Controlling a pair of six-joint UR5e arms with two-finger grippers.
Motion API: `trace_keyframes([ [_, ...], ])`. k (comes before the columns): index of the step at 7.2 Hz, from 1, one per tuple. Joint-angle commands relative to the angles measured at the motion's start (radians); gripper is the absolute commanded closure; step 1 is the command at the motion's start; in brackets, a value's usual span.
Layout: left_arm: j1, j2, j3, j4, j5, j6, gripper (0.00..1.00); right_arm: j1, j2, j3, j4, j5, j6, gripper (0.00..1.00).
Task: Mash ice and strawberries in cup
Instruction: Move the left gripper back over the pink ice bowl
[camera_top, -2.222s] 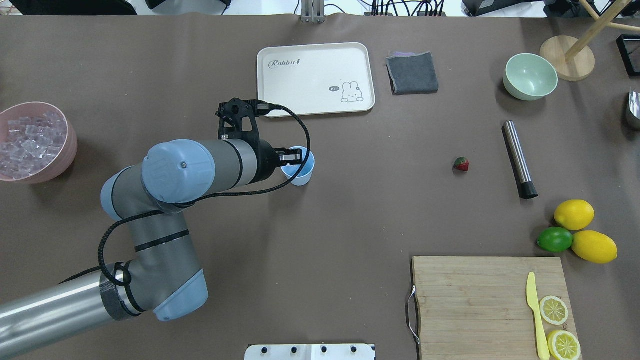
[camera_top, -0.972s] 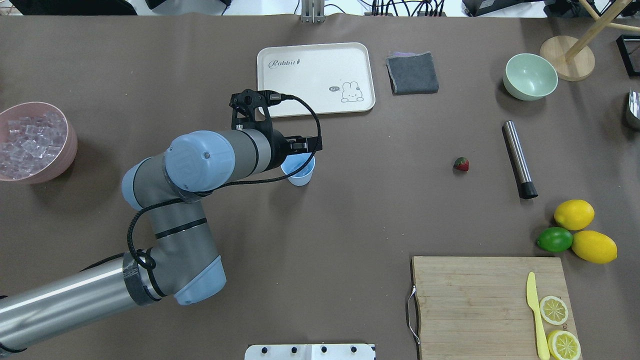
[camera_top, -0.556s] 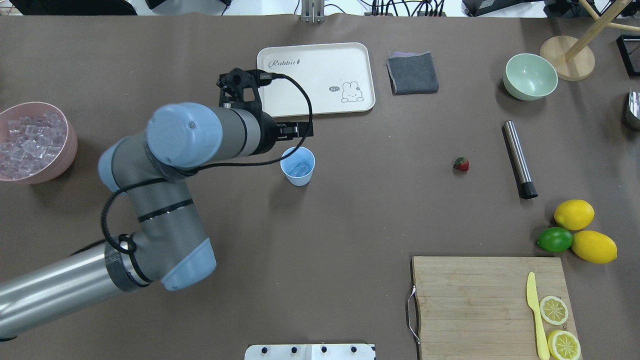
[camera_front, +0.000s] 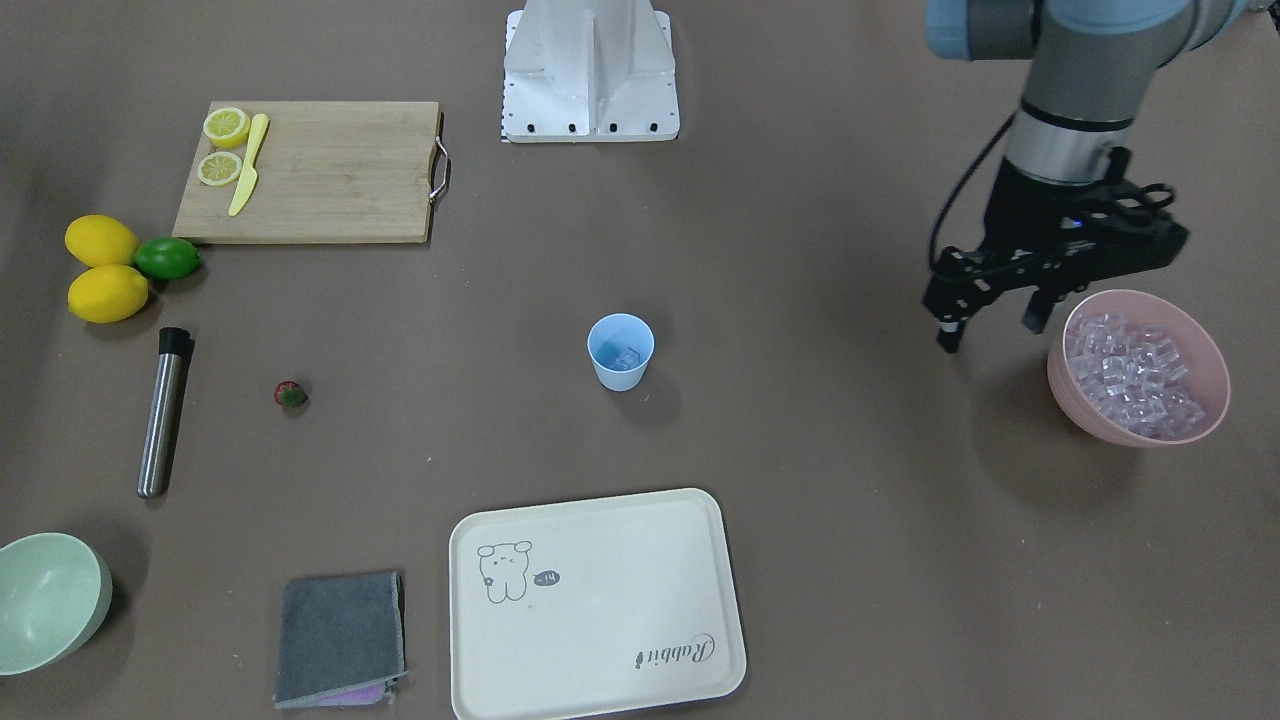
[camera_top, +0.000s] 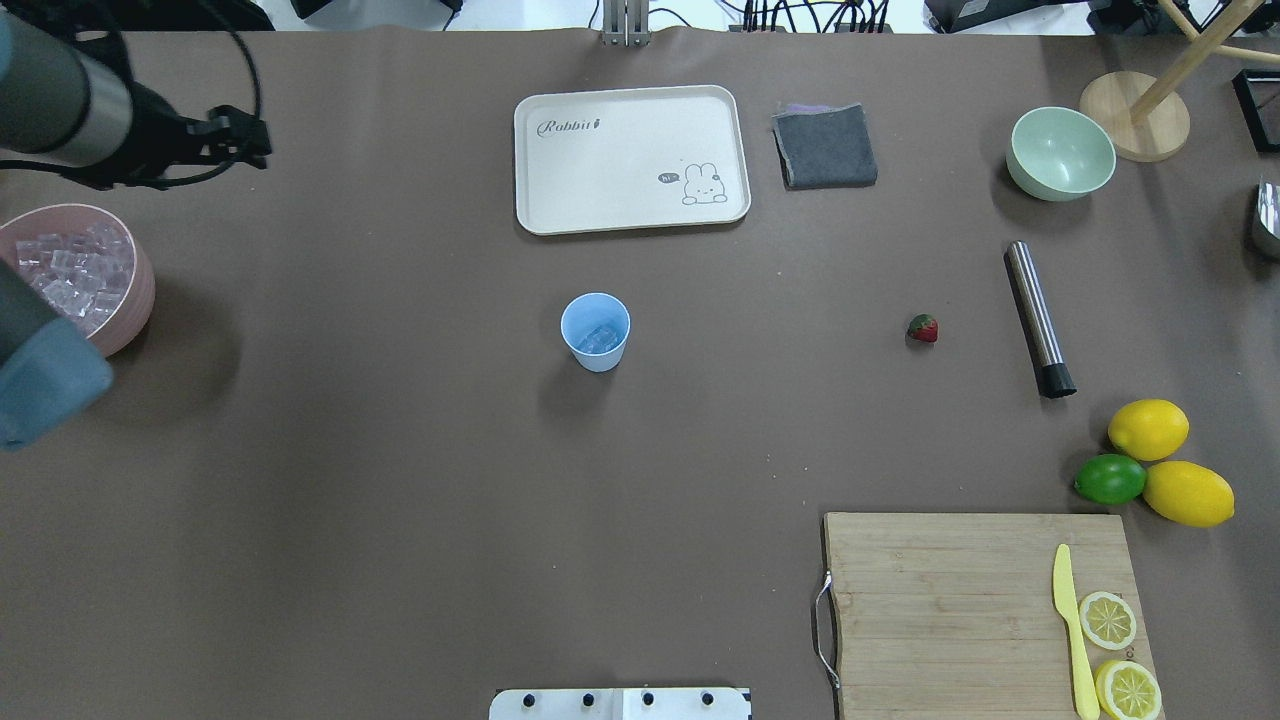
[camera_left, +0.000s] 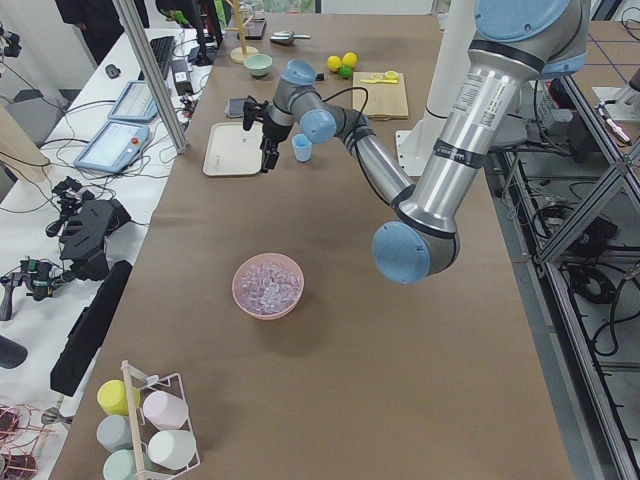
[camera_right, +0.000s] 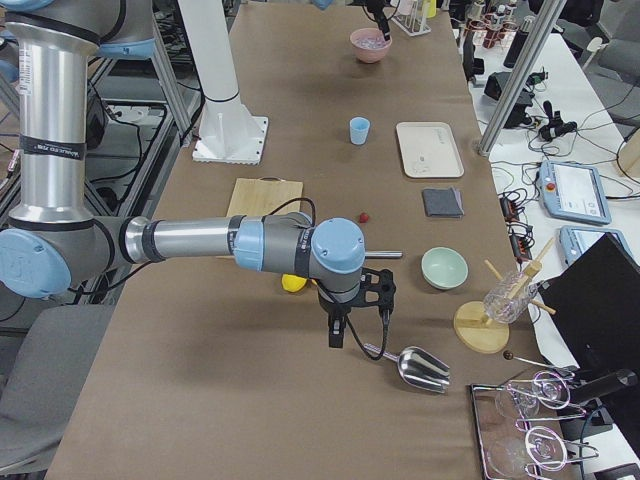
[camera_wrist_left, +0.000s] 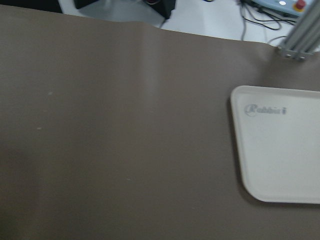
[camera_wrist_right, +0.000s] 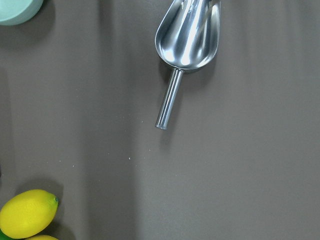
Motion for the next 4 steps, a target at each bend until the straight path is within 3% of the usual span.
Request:
trace_keyframes([
  [1,-0.107,0.162,-0.051,0.005,-0.047,-0.081,0.02,0.0,-0.017,-0.012,-0.003,0.0,0.0,0.0],
  [4,-0.107,0.158,0.001,-0.033,-0.044,-0.402,0.02,0.0,-0.025,-0.004,0.003,-0.002,-0.001,0.0],
])
